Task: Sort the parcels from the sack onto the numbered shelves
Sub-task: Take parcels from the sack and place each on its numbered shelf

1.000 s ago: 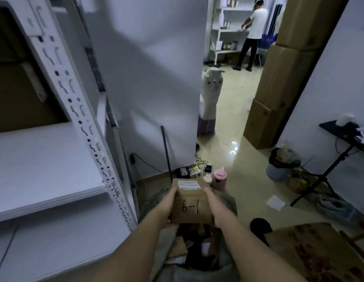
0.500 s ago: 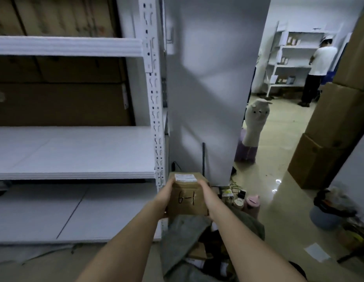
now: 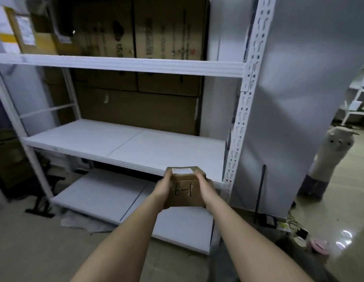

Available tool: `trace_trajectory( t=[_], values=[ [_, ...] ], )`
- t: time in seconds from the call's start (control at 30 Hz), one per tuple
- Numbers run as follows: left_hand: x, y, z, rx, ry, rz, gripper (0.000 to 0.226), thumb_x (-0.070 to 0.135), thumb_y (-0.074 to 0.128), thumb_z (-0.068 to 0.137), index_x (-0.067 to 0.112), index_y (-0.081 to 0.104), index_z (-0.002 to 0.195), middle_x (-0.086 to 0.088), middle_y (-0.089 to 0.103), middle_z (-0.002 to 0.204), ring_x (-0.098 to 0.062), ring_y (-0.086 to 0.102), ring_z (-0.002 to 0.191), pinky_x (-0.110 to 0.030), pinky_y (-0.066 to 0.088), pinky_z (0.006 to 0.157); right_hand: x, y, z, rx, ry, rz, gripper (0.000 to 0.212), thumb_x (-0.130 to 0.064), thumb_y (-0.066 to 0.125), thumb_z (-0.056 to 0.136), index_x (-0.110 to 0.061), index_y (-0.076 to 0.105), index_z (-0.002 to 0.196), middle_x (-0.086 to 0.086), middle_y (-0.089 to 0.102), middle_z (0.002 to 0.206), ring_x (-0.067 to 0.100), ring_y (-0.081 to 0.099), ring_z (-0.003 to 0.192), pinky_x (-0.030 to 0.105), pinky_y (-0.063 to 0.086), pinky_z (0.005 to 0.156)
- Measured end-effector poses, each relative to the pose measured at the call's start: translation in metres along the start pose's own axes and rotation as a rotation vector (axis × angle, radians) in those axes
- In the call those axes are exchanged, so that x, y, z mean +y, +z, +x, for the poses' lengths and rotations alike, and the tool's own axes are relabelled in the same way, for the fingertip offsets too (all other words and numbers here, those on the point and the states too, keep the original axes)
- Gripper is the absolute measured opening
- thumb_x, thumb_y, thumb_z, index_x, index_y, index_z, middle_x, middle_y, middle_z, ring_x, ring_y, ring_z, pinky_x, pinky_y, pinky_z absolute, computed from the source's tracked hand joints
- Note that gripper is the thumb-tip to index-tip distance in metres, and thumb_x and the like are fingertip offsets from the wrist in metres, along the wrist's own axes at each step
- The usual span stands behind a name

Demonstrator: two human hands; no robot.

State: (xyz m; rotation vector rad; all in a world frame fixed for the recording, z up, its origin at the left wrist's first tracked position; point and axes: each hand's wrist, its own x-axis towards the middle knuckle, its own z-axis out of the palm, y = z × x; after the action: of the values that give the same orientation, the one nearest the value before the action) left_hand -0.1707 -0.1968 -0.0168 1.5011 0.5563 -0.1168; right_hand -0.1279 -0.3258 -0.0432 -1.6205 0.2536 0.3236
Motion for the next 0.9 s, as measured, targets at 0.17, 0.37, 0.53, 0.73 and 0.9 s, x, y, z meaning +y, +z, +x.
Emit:
trace_trajectory(
  t=[0.17,0.37,0.53,0.73,0.9],
  values=[
    [0.016,-0.1,0.025,0.06,0.038,-0.018,0.054,0.06,0.038,0.093,0.018,0.057,0.121,-0.006,0.062,0.102,-0.018,0.057,0.081,-0.026,0.043,0.058,-0.014,0.103,0.006,-0.032,-0.044,-0.013,0.106,-0.09,0.044,0.05,-0.025,0.043,0.133,0.006,0.055,0.127,0.029,0.055,0.114,0.045,0.045,0.101],
    [0.042,-0.214,0.056,0.1,0.075,-0.065,0.06,0.063,0.044,0.086,0.015,0.059,0.119,-0.01,0.065,0.108,-0.028,0.063,0.096,-0.038,0.052,0.09,-0.043,0.223,-0.004,-0.038,-0.086,-0.002,0.087,-0.081,0.044,0.068,-0.018,0.048,0.128,0.01,0.057,0.122,0.029,0.057,0.107,0.04,0.048,0.096],
    [0.067,-0.286,0.072,0.188,0.102,-0.094,0.066,0.067,0.043,0.081,0.017,0.054,0.122,-0.013,0.058,0.117,-0.03,0.058,0.103,-0.043,0.049,0.095,-0.07,0.302,0.002,-0.035,-0.14,-0.036,0.071,-0.073,0.039,0.083,-0.013,0.058,0.117,0.009,0.064,0.113,0.028,0.062,0.1,0.041,0.05,0.094],
    [0.104,-0.357,0.112,0.296,0.236,-0.104,0.087,0.075,0.037,0.059,0.025,0.052,0.128,-0.009,0.059,0.12,-0.029,0.056,0.106,-0.046,0.045,0.099,-0.112,0.383,0.02,-0.037,-0.262,-0.06,0.065,-0.072,0.035,0.084,-0.017,0.06,0.11,0.007,0.066,0.108,0.027,0.062,0.099,0.043,0.049,0.096],
    [0.157,-0.405,0.126,0.401,0.435,-0.1,0.06,0.064,0.033,0.086,0.026,0.047,0.13,-0.003,0.053,0.121,-0.027,0.052,0.113,-0.047,0.043,0.103,-0.172,0.447,0.047,-0.046,-0.395,-0.069,0.059,-0.069,0.036,0.089,-0.022,0.056,0.119,0.002,0.063,0.11,0.026,0.059,0.103,0.043,0.047,0.097]
  ],
)
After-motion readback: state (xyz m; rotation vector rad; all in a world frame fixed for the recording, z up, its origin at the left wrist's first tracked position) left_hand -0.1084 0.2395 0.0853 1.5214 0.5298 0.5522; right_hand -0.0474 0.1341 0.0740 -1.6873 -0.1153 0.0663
